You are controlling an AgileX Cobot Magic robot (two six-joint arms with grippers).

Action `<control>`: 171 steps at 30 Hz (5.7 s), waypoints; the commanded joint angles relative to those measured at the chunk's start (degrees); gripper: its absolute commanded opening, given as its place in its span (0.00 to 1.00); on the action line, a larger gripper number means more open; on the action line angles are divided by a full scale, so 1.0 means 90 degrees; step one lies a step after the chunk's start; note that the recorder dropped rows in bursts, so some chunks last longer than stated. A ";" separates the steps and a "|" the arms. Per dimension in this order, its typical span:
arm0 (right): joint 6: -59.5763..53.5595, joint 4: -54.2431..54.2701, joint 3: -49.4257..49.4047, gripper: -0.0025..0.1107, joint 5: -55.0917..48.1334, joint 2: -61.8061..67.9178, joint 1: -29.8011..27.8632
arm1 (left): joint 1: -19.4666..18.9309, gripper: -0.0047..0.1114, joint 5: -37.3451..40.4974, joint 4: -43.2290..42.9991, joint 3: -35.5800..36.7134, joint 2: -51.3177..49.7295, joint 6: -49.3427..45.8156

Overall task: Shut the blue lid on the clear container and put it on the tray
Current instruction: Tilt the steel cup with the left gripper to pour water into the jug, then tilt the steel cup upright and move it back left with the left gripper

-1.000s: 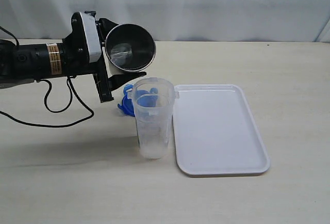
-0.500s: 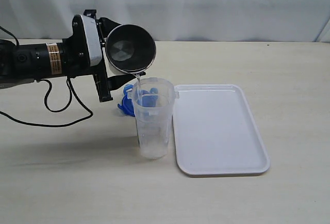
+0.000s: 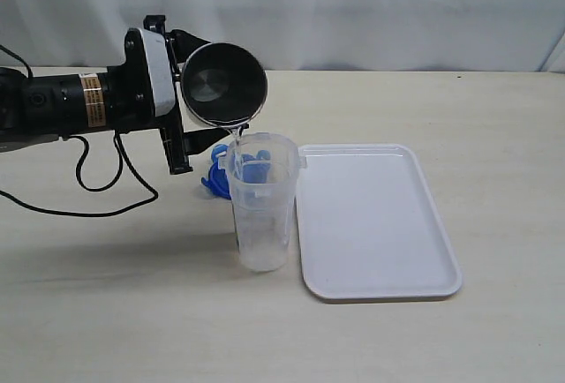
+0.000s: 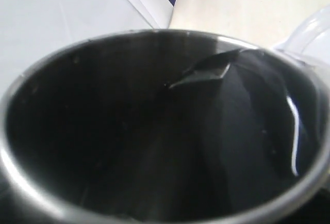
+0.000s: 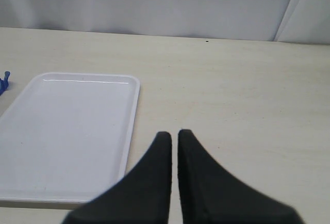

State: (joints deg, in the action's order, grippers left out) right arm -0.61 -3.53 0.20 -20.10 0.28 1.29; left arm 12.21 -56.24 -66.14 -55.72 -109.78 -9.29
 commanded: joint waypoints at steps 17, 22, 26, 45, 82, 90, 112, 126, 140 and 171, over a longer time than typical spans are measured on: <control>0.0021 0.0011 -0.0022 0.06 0.0028 -0.0031 -0.0051 | 0.0200 0.04 -0.0086 0.0541 -0.0114 0.0121 -0.0511; 0.0021 0.0011 -0.0022 0.06 0.0028 -0.0031 -0.0051 | 0.0200 0.04 0.0019 0.0541 -0.0114 0.0121 -0.0632; 0.0021 0.0011 -0.0022 0.06 0.0028 -0.0031 -0.0051 | 0.0200 0.04 0.0028 0.0528 -0.0114 0.0121 -0.0671; 0.0021 0.0011 -0.0022 0.06 0.0028 -0.0031 -0.0051 | 0.0200 0.04 0.0028 0.0428 -0.0114 0.0121 -0.1032; 0.0021 0.0011 -0.0022 0.06 0.0028 -0.0031 -0.0051 | 0.0200 0.04 0.0046 0.0427 -0.0114 0.0121 0.0108; 0.0021 0.0011 -0.0022 0.06 0.0028 -0.0031 -0.0051 | 0.0200 0.04 0.0089 0.0895 -0.0114 0.0121 0.2394; 0.0021 0.0011 -0.0022 0.06 0.0028 -0.0031 -0.0051 | -0.1059 0.04 0.0912 0.4198 -0.1970 -0.1880 0.3278; 0.0021 0.0011 -0.0022 0.06 0.0028 -0.0031 -0.0051 | -0.1048 0.04 0.2075 0.3852 -0.3784 -0.3087 0.3422; 0.0021 0.0011 -0.0022 0.06 0.0028 -0.0031 -0.0051 | -0.1048 0.04 0.1849 0.3743 -0.3793 -0.3287 0.3797; 0.0021 0.0011 -0.0022 0.06 0.0028 -0.0031 -0.0051 | -0.1048 0.65 0.2020 0.2730 -0.3772 -0.3224 0.4518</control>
State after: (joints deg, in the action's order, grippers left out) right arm -0.61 -3.53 0.20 -20.10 0.28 1.29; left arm 2.62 -36.58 -41.56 -89.43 -139.70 30.71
